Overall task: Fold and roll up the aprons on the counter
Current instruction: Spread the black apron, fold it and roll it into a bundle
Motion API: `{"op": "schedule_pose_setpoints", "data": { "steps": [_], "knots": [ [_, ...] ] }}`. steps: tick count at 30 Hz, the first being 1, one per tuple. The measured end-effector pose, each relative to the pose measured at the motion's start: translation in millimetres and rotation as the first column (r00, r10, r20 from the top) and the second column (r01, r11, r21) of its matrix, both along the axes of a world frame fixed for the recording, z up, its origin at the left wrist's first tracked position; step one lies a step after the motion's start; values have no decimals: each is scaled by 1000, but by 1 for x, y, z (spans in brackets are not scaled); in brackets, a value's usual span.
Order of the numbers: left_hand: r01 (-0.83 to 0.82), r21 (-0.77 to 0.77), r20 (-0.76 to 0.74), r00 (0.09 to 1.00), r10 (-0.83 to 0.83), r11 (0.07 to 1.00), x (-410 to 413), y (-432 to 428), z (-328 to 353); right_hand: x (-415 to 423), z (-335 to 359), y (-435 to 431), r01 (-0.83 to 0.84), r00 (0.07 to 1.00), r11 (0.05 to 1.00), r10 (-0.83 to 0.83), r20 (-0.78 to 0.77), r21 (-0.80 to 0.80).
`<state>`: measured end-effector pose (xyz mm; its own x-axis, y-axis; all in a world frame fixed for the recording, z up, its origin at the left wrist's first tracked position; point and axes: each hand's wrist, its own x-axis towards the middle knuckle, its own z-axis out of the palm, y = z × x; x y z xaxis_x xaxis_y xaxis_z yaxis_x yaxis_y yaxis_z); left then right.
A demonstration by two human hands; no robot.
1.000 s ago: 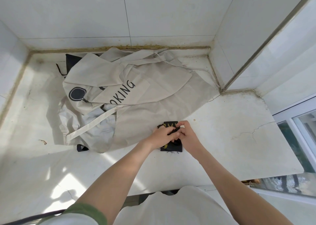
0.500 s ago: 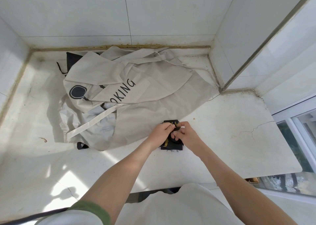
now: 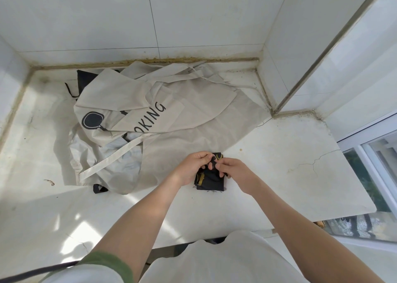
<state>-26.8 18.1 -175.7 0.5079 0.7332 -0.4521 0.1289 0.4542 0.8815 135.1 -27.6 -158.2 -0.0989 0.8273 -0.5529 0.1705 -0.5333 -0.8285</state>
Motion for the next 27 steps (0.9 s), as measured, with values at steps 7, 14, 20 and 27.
{"op": "schedule_pose_setpoints", "data": {
  "steps": [7, 14, 20, 27],
  "knots": [
    [94, -42, 31, 995, -93, 995, 2, 1, 15, 9, -2, 1, 9, 991, 999, -16, -136, -52],
    [-42, 277, -253, 961, 115, 960, 11, -8, 16, 6, -6, 8, 15, 997, 1000, -15, -79, 3],
    [-8, 539, -387, 886, 256, 842, 19, -16, 21, 8, -3, 12, 12, 998, 996, -6, -65, 89],
    [0, 519, -385, 893, 234, 855, 17, -18, 17, 5, -9, 0, 14, 998, 992, -6, -66, 124]
  ]
}}
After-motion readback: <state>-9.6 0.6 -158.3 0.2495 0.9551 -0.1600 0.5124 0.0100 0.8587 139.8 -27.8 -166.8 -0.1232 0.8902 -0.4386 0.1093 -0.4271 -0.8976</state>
